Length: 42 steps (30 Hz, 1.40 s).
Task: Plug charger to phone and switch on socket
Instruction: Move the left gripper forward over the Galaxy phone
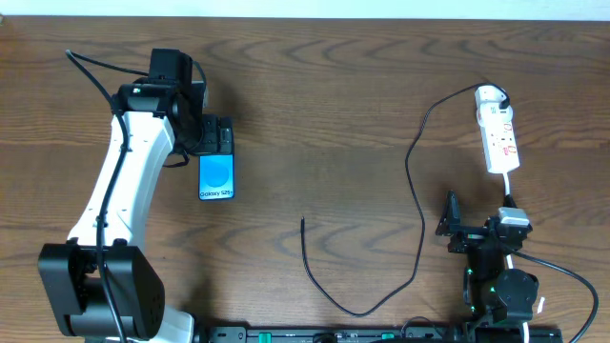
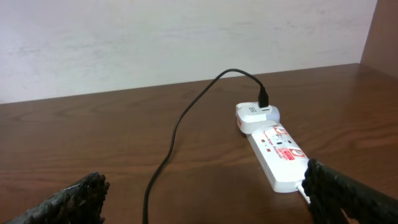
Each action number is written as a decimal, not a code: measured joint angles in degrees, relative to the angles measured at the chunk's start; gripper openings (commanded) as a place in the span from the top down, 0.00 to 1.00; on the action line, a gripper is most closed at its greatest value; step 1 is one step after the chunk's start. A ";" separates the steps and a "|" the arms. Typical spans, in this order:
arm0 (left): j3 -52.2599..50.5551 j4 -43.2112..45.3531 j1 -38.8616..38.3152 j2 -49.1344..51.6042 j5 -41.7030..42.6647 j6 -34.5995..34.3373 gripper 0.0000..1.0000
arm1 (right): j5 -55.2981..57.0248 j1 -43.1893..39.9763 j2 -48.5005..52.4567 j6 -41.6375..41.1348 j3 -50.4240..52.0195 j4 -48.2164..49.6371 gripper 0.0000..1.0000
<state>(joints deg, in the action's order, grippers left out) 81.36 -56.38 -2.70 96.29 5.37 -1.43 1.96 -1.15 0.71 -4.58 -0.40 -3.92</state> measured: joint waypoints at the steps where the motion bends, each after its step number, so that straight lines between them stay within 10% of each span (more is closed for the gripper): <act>1: 0.00 0.00 0.00 0.00 0.00 0.00 0.01 | 0.00 0.00 0.00 0.00 0.00 0.00 0.01; 3: 0.00 0.00 0.00 0.00 -0.02 0.00 0.01 | 0.00 0.00 0.00 0.00 0.00 0.00 0.01; 5: 0.00 -0.02 0.00 0.00 0.04 -0.15 0.34 | 0.00 0.00 0.00 0.00 0.00 0.00 0.01; 8: 0.00 -0.02 0.00 0.00 0.02 0.17 0.51 | 0.00 0.00 0.00 0.00 0.00 0.00 0.01; 12: 0.00 -0.02 0.00 0.00 0.07 0.39 0.00 | 0.00 0.00 0.00 0.00 0.00 0.00 0.01; 42: 0.00 1.33 -1.99 0.00 0.26 -1.57 0.02 | 0.00 0.00 0.00 0.00 0.00 0.00 0.01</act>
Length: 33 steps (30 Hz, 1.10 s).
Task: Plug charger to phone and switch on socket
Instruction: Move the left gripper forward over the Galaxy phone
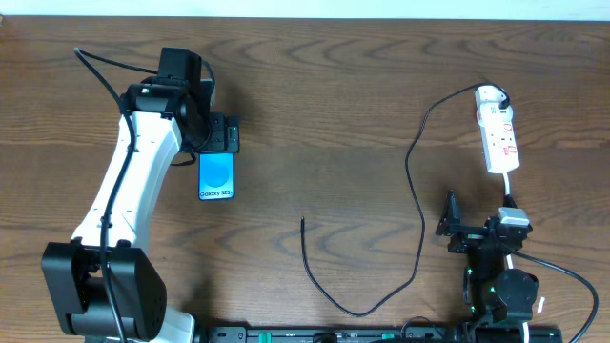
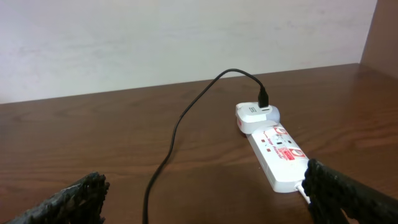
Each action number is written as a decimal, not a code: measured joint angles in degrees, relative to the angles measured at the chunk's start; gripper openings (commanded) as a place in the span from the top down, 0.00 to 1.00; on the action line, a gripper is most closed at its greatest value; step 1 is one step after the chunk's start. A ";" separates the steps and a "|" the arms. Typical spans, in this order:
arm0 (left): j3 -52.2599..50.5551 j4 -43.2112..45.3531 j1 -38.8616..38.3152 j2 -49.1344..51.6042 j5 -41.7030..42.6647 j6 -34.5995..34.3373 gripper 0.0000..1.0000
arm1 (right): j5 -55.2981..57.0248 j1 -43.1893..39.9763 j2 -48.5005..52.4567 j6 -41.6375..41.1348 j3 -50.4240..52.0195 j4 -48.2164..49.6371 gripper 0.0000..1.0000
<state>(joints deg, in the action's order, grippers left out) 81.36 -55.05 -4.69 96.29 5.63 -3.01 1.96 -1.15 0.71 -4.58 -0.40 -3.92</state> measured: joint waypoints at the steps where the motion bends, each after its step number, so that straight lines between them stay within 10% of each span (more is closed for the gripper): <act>1: 0.00 0.00 0.00 0.00 0.00 0.00 0.02 | 0.00 0.00 0.00 0.00 0.00 0.00 0.01; 33: -5.05 3.28 0.00 7.76 -0.02 -0.17 0.02 | 0.02 0.00 0.00 0.00 0.00 0.00 0.01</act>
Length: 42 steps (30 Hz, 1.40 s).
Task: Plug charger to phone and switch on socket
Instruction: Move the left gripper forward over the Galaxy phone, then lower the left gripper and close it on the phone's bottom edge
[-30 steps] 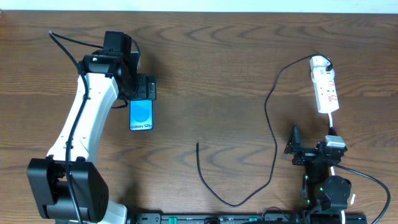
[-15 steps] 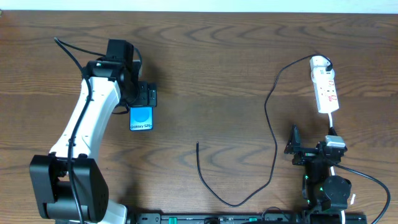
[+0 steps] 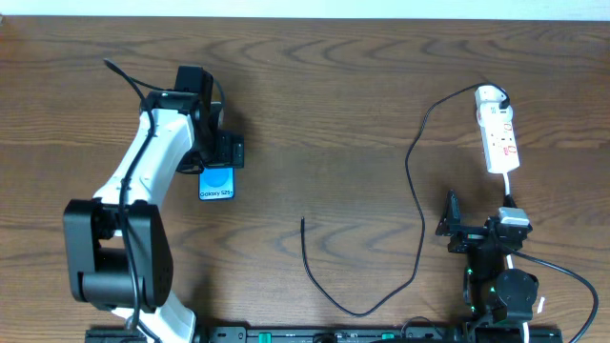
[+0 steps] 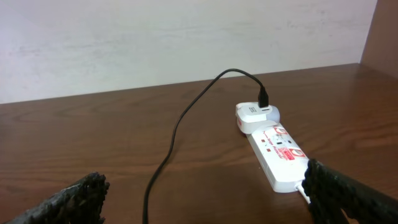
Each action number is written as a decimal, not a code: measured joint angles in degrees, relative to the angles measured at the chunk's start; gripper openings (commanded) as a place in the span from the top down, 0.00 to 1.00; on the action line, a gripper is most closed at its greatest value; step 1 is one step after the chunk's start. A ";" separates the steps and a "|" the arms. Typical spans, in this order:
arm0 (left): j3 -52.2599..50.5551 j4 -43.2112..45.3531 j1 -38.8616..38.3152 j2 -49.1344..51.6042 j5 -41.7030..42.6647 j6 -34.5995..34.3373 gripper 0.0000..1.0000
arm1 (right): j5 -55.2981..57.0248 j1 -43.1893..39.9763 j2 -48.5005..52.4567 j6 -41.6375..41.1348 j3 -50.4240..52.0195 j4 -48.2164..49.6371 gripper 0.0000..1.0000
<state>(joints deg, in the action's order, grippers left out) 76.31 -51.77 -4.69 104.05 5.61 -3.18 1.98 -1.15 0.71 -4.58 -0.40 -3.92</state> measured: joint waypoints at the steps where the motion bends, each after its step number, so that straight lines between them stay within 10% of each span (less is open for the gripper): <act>1: 0.00 0.37 0.00 0.37 0.00 0.00 0.02 | -0.02 0.00 0.00 0.00 0.00 0.00 0.01; 6: 0.00 2.12 0.00 0.87 0.00 0.00 0.00 | -0.02 0.00 0.00 0.00 0.00 0.00 0.01; 10: 0.00 3.10 0.00 1.88 0.00 -0.37 0.28 | -0.02 0.00 0.00 0.00 0.00 0.00 0.01; 15: 0.00 3.19 0.00 4.02 0.00 -0.04 0.02 | -0.02 0.00 0.00 0.02 0.00 0.00 0.01; 42: 0.00 6.99 0.00 5.05 -2.97 -0.17 0.02 | -0.02 0.00 0.00 0.00 0.00 0.00 0.01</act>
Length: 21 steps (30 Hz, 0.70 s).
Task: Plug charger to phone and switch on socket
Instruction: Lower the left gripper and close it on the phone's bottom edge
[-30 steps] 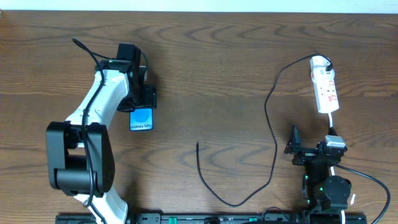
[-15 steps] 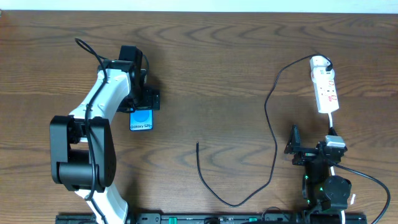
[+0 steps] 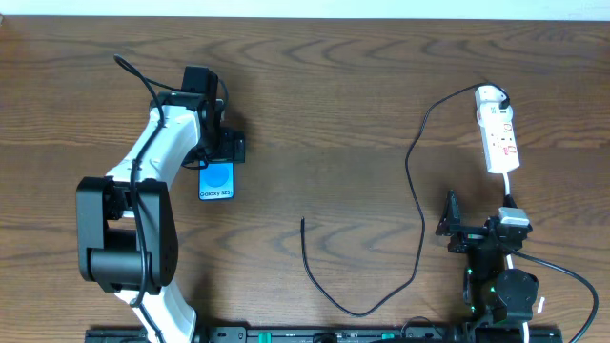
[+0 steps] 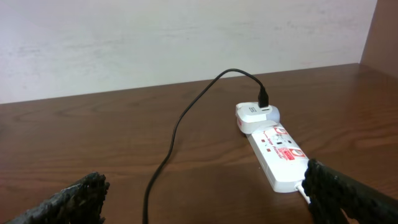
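The phone (image 3: 217, 181), its blue screen up, lies flat at the left of the table. My left gripper (image 3: 222, 151) sits over the phone's far end and hides it. Its dark fingers span about the phone's width, and the overhead view does not show their grip. A black charger cable (image 3: 416, 205) runs from the plug (image 4: 257, 112) in the white power strip (image 3: 499, 133) in a long loop to its free end (image 3: 303, 222), which lies bare mid-table. My right gripper (image 4: 205, 202) is parked low near the front edge, wide open and empty.
The power strip (image 4: 277, 149) lies at the far right with its own white lead running toward the right arm's base (image 3: 500, 291). The cable's loop (image 3: 357, 312) reaches close to the front edge. A pale wall stands behind the table.
The left arm's lower links have swung further in toward the phone, while its gripper stays over the phone's far end. The phone, cable, power strip and right arm are unmoved.
At first my left gripper was just beyond the phone's far end, with more of the screen showing. At each later moment the arm had folded closer and the gripper covered more of that end. The phone has kept its place. The right gripper stayed open and still.
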Each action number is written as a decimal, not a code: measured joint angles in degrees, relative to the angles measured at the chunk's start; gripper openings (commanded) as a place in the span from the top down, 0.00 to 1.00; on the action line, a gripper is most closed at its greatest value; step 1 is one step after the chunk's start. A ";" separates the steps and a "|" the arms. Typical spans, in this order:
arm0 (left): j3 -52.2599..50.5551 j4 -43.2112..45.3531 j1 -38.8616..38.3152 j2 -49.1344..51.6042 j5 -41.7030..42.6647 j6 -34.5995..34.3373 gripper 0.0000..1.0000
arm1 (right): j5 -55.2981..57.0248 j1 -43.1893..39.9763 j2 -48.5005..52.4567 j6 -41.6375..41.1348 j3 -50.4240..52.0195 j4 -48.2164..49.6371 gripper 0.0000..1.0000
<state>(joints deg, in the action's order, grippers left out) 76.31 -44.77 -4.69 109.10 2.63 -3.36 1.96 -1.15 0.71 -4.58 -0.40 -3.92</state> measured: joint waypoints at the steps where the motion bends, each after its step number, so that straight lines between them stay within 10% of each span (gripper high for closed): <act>1: 0.00 0.02 0.00 0.00 -0.02 0.00 0.02 | 0.00 0.00 0.00 0.00 0.00 0.00 0.01; 21: 0.00 1.33 0.00 3.85 -0.02 0.00 0.02 | 0.00 0.00 0.00 0.00 0.00 0.00 0.01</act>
<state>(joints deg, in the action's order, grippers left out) 76.31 -43.44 -4.69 112.95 2.61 -3.36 1.96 -1.15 0.71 -4.58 -0.40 -3.92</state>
